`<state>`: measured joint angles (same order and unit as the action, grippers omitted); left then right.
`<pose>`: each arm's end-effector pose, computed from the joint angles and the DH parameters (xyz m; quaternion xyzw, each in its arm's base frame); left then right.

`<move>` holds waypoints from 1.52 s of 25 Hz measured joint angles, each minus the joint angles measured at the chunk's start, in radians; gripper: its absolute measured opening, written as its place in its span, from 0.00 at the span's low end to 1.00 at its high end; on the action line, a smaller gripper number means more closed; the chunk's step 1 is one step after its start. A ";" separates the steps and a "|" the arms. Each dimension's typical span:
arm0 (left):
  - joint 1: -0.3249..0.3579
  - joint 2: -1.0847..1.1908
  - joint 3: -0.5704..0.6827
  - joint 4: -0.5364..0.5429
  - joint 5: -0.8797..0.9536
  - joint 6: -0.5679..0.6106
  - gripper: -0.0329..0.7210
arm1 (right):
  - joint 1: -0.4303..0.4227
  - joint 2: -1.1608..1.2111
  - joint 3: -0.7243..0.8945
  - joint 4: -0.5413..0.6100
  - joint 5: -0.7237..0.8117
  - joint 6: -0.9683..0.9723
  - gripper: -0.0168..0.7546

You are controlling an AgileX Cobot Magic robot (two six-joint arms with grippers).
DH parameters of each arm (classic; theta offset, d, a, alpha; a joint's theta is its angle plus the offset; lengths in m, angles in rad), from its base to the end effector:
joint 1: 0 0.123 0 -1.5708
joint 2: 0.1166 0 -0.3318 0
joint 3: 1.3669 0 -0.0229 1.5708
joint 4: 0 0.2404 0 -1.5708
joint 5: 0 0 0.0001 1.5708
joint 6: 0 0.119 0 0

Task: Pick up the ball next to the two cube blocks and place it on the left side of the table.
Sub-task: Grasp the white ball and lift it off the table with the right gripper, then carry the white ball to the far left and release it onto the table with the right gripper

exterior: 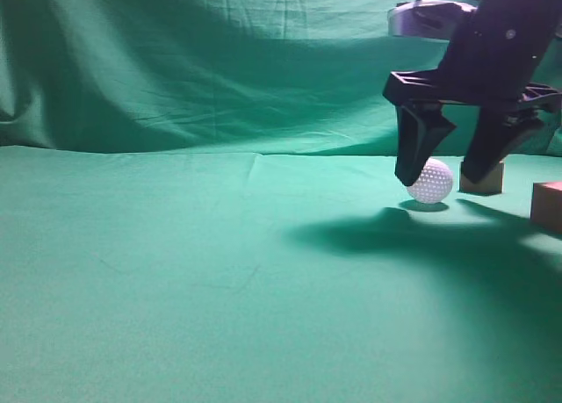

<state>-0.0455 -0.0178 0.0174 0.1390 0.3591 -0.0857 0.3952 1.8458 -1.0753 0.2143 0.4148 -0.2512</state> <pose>0.0221 0.0048 0.1680 0.0210 0.7949 0.0191 0.6060 0.3489 0.1566 0.1905 -0.2263 0.9436 0.0814 0.2276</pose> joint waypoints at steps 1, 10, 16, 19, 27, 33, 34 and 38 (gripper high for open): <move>0.000 0.000 0.000 0.000 0.000 0.000 0.04 | 0.007 0.000 0.000 0.000 -0.010 -0.007 0.65; 0.000 0.000 0.000 0.000 0.000 0.000 0.04 | 0.042 0.000 -0.004 0.000 -0.033 -0.045 0.41; 0.000 0.000 0.000 0.000 0.000 0.000 0.04 | 0.065 0.006 -0.175 0.016 0.090 -0.046 0.41; 0.000 0.000 0.000 0.000 0.000 0.000 0.04 | 0.118 0.010 -0.335 0.063 0.135 -0.050 0.41; 0.000 0.000 0.000 0.000 0.000 0.000 0.04 | 0.331 0.259 -0.784 0.130 0.135 -0.053 0.41; 0.000 0.000 0.000 0.000 0.000 0.000 0.04 | 0.475 0.543 -1.072 0.132 0.098 -0.065 0.41; 0.000 0.000 0.000 0.000 0.000 0.000 0.04 | 0.494 0.582 -1.097 0.132 0.087 -0.071 0.41; 0.000 0.000 0.000 0.000 0.000 0.000 0.04 | 0.538 0.676 -1.132 0.134 0.008 -0.097 0.41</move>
<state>-0.0455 -0.0178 0.0174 0.1390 0.3591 -0.0857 0.9328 2.5216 -2.2070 0.3486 0.4223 -0.3487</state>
